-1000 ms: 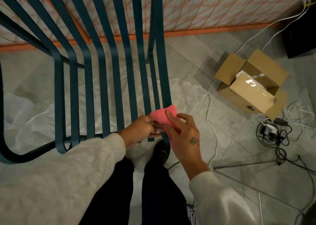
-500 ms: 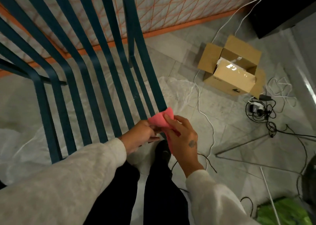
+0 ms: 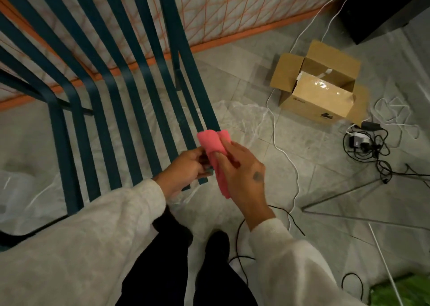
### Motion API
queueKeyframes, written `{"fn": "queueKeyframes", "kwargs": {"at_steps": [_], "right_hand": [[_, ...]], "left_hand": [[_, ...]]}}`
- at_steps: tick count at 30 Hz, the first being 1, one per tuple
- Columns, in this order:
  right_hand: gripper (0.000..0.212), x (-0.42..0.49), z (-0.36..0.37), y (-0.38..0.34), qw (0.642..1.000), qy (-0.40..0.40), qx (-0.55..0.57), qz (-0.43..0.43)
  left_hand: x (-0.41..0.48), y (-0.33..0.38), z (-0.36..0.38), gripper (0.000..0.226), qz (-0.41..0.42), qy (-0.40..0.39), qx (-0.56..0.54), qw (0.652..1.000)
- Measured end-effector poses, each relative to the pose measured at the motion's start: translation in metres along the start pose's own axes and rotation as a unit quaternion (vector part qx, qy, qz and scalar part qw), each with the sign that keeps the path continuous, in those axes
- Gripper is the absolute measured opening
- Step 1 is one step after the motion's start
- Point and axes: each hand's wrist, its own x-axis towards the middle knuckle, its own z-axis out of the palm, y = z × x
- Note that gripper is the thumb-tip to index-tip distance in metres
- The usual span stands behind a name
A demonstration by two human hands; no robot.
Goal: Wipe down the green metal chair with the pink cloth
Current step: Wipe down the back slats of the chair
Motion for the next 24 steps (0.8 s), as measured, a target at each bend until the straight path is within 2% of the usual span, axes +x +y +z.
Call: {"fn": "queueKeyframes", "kwargs": {"at_steps": [2,5,8,13,19,24], "right_hand": [[0.033,0.004,0.007,0.01,1.0,-0.003,0.021,-0.01],[0.027,0.001,0.008,0.035,0.995,0.0,0.089,0.042],[0.014,-0.015,0.01,0.066,0.99,0.014,0.13,0.057],[0.02,-0.024,0.021,0.091,0.989,0.001,0.118,0.086],[0.019,-0.005,0.009,0.053,0.994,0.021,0.107,0.011],[0.025,0.011,0.002,0.043,0.999,-0.002,0.029,0.015]], "left_hand": [[-0.001,-0.007,0.007,0.049,0.015,0.027,-0.007,0.999],[0.002,-0.012,0.007,0.044,0.035,0.042,-0.017,0.998],[0.004,-0.023,0.008,0.058,0.066,0.039,-0.014,0.997],[0.004,-0.04,0.018,0.057,0.1,0.037,0.016,0.994],[0.011,-0.044,0.007,0.058,0.124,0.019,0.097,0.987],[0.016,-0.046,0.001,0.064,0.138,-0.023,0.142,0.98]]}}
